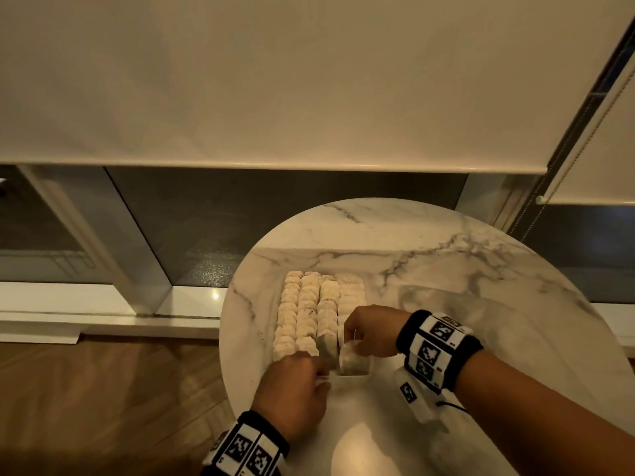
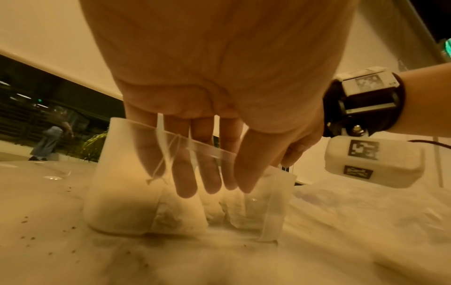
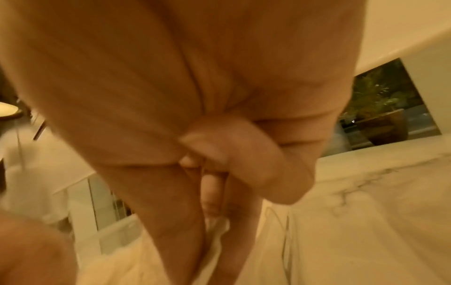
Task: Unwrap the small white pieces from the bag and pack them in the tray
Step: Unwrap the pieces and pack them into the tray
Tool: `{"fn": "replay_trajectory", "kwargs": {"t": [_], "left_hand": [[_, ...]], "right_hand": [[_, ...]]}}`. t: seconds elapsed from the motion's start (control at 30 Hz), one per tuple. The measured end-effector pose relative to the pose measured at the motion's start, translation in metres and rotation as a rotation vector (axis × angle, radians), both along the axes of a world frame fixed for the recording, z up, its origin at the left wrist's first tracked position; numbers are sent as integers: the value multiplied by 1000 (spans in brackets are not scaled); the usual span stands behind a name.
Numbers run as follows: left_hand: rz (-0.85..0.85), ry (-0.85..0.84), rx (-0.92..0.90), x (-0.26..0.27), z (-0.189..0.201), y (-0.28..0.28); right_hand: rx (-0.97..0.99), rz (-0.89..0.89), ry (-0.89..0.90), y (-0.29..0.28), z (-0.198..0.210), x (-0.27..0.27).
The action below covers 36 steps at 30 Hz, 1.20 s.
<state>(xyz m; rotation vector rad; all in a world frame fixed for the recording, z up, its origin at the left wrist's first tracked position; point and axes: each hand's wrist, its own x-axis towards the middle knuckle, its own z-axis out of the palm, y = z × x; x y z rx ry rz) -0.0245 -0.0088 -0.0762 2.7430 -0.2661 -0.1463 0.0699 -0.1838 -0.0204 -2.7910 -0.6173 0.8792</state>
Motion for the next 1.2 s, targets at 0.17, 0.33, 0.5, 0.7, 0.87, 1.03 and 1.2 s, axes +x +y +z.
{"fn": "replay_trajectory", "kwargs": {"t": [0.17,0.33,0.5,0.7,0.87,1.03,1.2], "left_hand": [[-56,-6,51,0,-7,-15],[-113,-16,23,4,-11,-28],[-140,-14,-5,6,-16,-40],[-150,-15,95,5,-15,-49],[-149,-14,170,6,-13,-55],[-170,47,171,10,-11,-56],[-185,103,206,14,-12,-58]], "right_hand": [[-168,74,-22,15,-9,1],[-145,52,-109,16,-11,-1],[29,-63,-95,2,-4,1],[328,-383,-232,-30,0,-6],[458,-735,-197,-45,-35,-26],[562,-805,-6,-38,-70,-46],[597,-795,-19,-36,-79,-48]]}}
